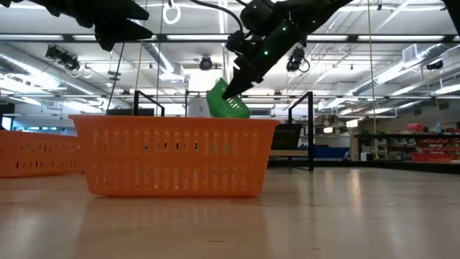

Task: Stack baskets on shelf by color
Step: Stack the top green bin on top of the green bin on the shelf

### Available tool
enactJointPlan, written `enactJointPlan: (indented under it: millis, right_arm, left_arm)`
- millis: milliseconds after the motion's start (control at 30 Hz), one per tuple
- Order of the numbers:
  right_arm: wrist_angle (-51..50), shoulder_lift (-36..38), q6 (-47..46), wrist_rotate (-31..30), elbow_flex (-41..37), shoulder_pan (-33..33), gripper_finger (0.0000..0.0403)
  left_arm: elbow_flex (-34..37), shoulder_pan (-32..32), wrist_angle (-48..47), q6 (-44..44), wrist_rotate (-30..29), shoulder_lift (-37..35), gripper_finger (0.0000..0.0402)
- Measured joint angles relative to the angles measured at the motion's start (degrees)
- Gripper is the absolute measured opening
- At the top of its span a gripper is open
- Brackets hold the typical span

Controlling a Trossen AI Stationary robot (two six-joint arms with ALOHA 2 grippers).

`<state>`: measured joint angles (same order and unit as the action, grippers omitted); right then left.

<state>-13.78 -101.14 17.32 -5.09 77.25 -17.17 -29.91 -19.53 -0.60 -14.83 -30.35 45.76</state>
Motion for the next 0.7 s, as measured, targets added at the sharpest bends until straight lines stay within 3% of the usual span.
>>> enactJointPlan:
  millis: [133, 467, 700]
  right_arm:
    - [-0.01, 0.0, 0.9, -2.75, 0.0, -0.04, 0.0068]
    - [-0.04, -0.02, 4.59, -2.77, 0.0, 0.72, 0.0066]
    - [1.22, -0.07, 9.8, -2.76, 0.0, 1.18, 0.0015]
  left_arm:
    - [0.0, 0.0, 0.0, 0.0, 0.0, 0.0, 0.0231]
    - [0.0, 0.0, 0.0, 0.0, 0.0, 0.0, 0.0231]
    - [0.0, 0.0, 0.04, -0.02, 0.0, 0.0, 0.0231]
